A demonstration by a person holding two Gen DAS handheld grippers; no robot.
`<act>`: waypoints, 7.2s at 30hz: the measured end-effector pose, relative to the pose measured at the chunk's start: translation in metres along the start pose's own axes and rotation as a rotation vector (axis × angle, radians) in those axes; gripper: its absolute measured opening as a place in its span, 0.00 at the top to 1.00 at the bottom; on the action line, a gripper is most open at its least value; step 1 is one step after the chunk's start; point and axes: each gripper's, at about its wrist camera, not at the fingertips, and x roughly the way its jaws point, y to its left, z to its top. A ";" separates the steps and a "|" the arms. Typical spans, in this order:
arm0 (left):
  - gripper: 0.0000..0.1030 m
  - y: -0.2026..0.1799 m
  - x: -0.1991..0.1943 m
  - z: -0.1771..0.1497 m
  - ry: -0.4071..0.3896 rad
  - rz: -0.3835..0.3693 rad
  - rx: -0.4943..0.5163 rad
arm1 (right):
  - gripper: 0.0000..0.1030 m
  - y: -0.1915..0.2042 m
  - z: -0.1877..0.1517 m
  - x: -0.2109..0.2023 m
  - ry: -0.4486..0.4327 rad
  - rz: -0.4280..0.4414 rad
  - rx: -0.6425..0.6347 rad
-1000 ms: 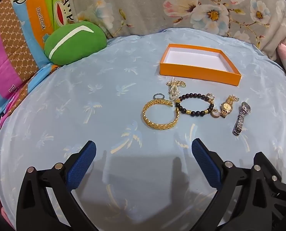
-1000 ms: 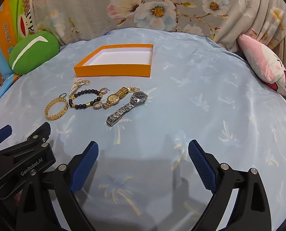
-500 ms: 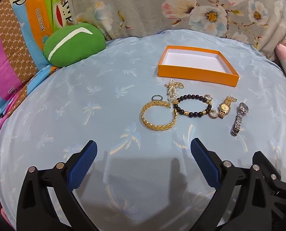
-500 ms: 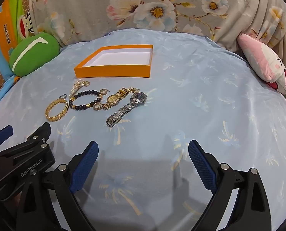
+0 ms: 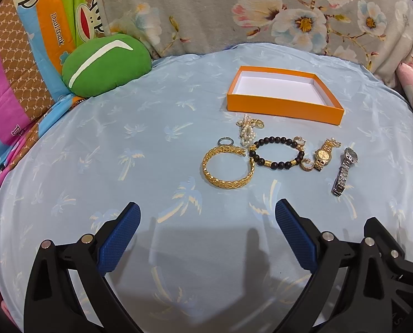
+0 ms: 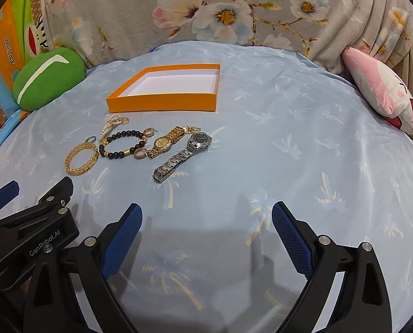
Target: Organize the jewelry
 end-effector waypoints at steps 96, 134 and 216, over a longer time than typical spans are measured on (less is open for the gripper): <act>0.07 0.062 0.014 0.023 0.028 -0.077 -0.106 | 0.14 -0.013 0.046 0.037 0.066 0.057 0.141; 0.08 0.006 0.076 0.038 0.154 -0.076 0.043 | 0.76 -0.009 0.058 0.078 0.102 0.048 0.103; 0.38 -0.093 0.250 0.246 0.127 -0.197 0.082 | 0.62 0.005 0.279 0.249 0.073 0.097 -0.096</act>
